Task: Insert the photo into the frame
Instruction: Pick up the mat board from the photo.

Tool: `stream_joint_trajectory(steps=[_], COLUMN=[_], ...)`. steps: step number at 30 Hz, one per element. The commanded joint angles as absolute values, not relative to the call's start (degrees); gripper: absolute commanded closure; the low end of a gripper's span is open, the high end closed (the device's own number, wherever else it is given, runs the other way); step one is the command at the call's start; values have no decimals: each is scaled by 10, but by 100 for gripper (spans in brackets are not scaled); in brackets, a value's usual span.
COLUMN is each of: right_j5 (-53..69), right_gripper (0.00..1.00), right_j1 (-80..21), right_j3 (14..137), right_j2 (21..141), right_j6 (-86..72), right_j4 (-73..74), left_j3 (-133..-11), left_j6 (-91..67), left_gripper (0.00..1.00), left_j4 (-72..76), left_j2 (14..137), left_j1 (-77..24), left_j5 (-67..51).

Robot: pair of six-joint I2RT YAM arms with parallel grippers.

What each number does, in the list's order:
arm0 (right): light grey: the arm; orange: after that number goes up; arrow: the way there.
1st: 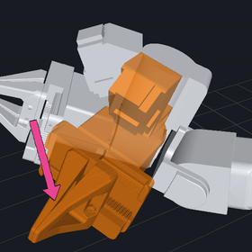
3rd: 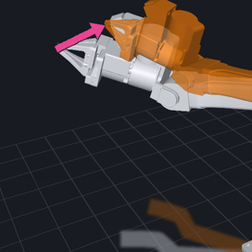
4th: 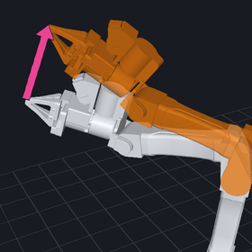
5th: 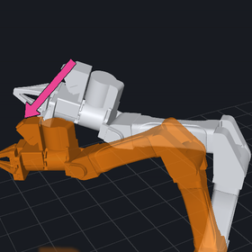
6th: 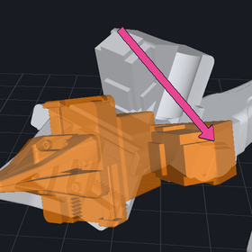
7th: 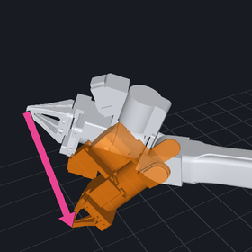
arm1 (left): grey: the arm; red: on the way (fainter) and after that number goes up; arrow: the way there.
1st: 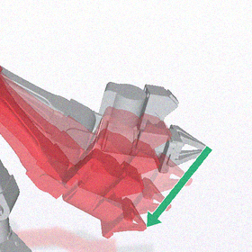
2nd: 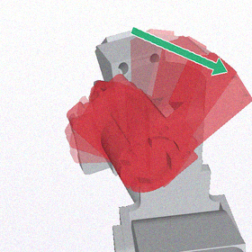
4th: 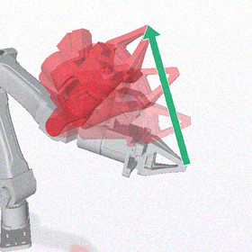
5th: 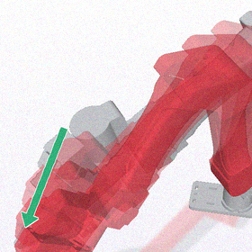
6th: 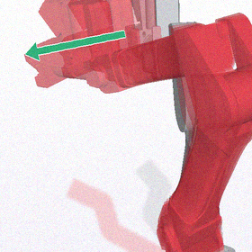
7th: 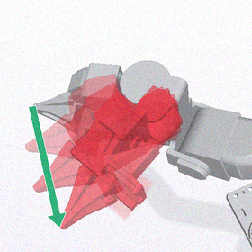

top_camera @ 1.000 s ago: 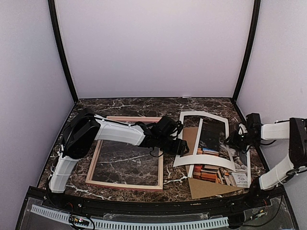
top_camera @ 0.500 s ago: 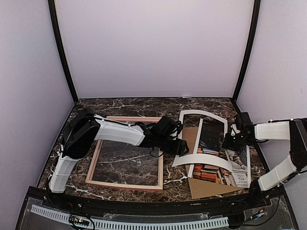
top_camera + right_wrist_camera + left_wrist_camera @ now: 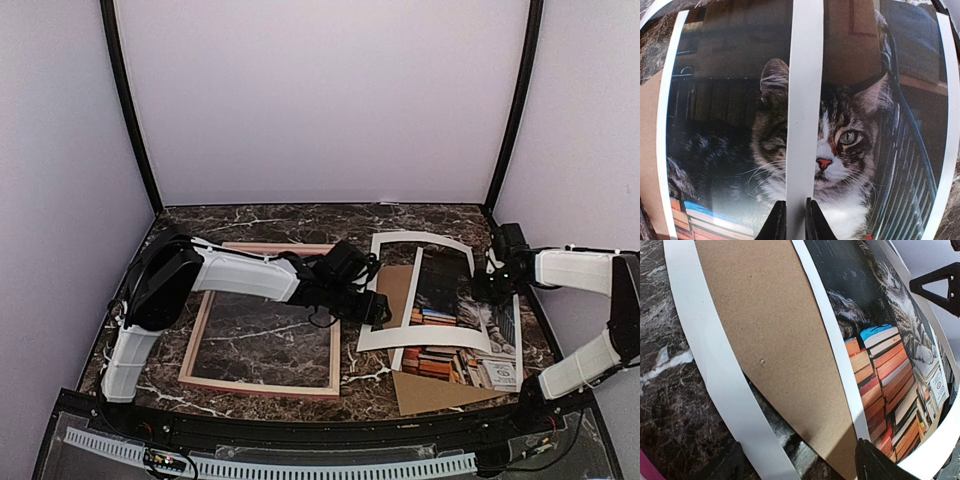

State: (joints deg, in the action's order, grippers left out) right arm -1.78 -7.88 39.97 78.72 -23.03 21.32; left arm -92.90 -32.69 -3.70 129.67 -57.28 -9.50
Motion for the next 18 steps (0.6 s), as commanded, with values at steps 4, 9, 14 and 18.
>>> stream_joint_trajectory(steps=[4, 9, 14, 18], right_j5=[-42, -46, -36, -23], right_gripper=[89, 91, 92, 92], right_j1=[-83, -83, -83, -83], right_j3=[425, 430, 436, 439], right_j2=[768, 755, 740, 722], right_j6=[-227, -222, -217, -214], right_j4=[237, 248, 257, 263], left_j3=[-920, -902, -876, -856], left_j6=[-282, -277, -275, -288], left_gripper=[16, 14, 12, 10], left_j4=[-99, -89, -71, -57], left_j2=[1218, 1169, 1131, 1107], left_j1=[-568, -553, -537, -519], left_j5=[-114, -129, -146, -167])
